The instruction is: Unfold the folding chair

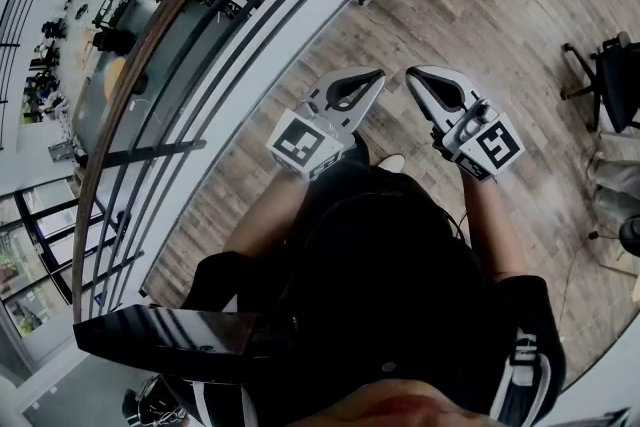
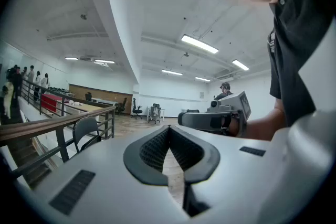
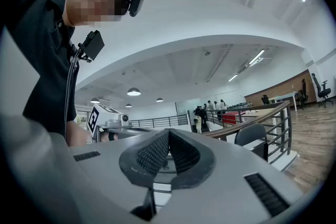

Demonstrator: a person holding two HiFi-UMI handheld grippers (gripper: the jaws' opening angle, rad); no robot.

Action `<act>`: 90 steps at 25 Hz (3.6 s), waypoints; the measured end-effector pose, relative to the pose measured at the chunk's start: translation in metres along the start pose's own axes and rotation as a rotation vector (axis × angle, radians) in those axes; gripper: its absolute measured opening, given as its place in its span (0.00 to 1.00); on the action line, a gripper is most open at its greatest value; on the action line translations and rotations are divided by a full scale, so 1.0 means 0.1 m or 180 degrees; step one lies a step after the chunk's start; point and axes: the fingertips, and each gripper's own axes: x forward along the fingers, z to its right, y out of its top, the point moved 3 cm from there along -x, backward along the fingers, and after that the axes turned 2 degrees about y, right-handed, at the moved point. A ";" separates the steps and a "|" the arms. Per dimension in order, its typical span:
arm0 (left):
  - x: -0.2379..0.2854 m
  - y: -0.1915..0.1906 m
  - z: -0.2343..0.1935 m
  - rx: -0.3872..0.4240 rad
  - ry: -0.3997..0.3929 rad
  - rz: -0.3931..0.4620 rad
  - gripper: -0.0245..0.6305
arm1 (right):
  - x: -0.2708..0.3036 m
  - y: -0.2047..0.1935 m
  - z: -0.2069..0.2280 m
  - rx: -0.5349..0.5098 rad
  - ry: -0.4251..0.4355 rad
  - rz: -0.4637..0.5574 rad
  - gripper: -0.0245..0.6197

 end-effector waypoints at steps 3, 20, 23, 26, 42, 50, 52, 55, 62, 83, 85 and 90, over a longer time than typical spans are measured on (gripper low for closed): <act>-0.01 -0.01 -0.01 -0.0006 0.0021 -0.0008 0.04 | 0.00 -0.02 0.00 0.0008 -0.0001 -0.0023 0.05; -0.03 0.03 0.03 0.0047 0.0031 0.0003 0.04 | 0.02 -0.02 -0.03 -0.0076 0.0105 -0.0012 0.05; -0.02 0.05 0.02 0.0034 0.0033 -0.0015 0.04 | 0.03 -0.01 -0.03 -0.0048 0.0107 0.0030 0.05; -0.03 0.03 -0.05 0.0028 0.0037 -0.0038 0.04 | 0.10 -0.05 -0.01 0.0002 0.0109 0.0045 0.05; 0.27 -0.08 -1.48 -0.0140 -0.0116 0.0010 0.04 | 1.30 -0.22 0.80 0.0113 -0.0053 -0.0141 0.05; 0.33 0.07 -2.39 -0.0069 -0.0234 0.0031 0.04 | 1.99 -0.15 1.27 -0.0017 -0.0216 -0.0152 0.05; 0.38 0.08 -2.51 -0.0073 -0.0226 0.0028 0.04 | 2.05 -0.15 1.37 -0.0002 -0.0238 -0.0167 0.05; 0.50 0.10 -2.67 -0.0079 -0.0197 0.0035 0.04 | 2.12 -0.15 1.54 -0.0009 -0.0227 -0.0184 0.05; 0.94 0.07 -3.01 -0.0111 -0.0034 -0.0017 0.04 | 2.19 -0.16 2.14 0.0031 -0.0138 -0.0111 0.05; 2.96 0.29 -3.90 -0.0067 0.0636 -0.0269 0.04 | 2.30 0.24 4.31 0.0324 0.0486 0.0076 0.05; 3.03 0.26 -4.09 -0.0072 0.0659 -0.0308 0.04 | 2.43 0.25 4.44 0.0354 0.0479 0.0152 0.05; 3.19 0.18 -4.65 -0.0111 0.0626 -0.0311 0.04 | 2.80 0.12 4.78 0.0330 0.0343 0.0072 0.05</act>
